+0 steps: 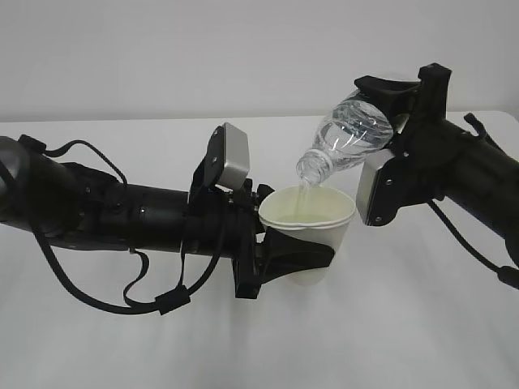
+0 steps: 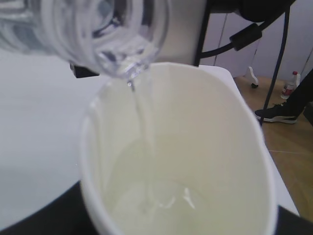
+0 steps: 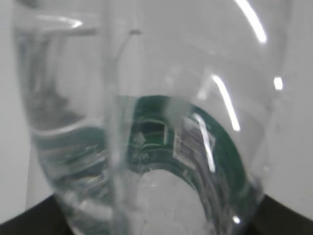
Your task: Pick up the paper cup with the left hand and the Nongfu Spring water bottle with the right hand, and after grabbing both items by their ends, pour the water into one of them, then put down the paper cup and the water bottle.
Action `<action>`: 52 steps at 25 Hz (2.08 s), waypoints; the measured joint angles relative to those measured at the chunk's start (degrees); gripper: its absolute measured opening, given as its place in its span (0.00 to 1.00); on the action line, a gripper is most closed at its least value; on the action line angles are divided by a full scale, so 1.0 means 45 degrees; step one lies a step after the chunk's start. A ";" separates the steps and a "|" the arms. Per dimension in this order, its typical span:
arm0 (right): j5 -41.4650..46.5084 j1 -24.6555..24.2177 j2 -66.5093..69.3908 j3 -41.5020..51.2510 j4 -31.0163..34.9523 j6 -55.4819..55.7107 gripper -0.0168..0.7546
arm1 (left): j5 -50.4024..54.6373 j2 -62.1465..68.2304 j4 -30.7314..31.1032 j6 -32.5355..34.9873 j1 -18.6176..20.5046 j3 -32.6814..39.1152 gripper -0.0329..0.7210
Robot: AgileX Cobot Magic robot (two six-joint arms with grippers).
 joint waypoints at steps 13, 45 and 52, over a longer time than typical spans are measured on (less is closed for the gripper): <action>0.0000 0.0000 0.0000 0.0000 0.0105 -0.0060 0.57 | 0.0026 0.0000 0.0049 0.0000 0.0000 0.0000 0.57; -0.0022 0.0000 0.0000 0.0000 0.0293 -0.0626 0.57 | 0.0094 0.0000 0.0103 0.0000 0.0000 0.0000 0.57; -0.0022 0.0000 0.0000 0.0000 0.0293 -0.0646 0.57 | 0.0322 0.0000 0.0103 0.0000 0.0000 0.0000 0.57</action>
